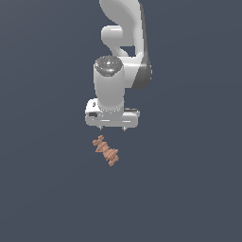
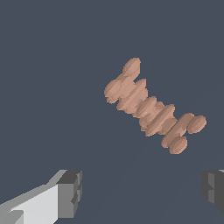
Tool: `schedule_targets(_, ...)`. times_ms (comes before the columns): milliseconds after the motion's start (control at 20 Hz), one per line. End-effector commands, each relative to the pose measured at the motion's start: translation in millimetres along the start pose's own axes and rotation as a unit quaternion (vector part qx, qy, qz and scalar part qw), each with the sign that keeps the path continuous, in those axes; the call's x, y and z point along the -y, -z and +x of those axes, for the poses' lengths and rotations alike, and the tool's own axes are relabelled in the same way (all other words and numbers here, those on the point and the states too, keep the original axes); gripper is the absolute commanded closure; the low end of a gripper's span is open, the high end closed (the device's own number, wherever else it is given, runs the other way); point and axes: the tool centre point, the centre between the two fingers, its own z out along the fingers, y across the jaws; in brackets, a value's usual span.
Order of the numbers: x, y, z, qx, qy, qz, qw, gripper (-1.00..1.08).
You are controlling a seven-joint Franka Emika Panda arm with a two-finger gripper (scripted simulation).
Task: Pick up the object and move it to a goal position.
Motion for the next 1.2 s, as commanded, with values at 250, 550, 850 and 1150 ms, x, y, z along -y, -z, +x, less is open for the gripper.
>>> schedule_targets(250,-1.7,0.8,-2.9,0.004,0.003,0.001,1.0000,-0.20)
schedule_targets(550,-1.8,0.6,-2.4,0.004,0.000,0.001,1.0000,-0.20)
schedule_targets(850,-1.9,-1.2,4.2,0.005,-0.027,0.000,0.9996,-0.20)
schedule_targets(1150,-1.8,-4.9,16.4,0.007,-0.077,-0.001,0.9970,-0.20)
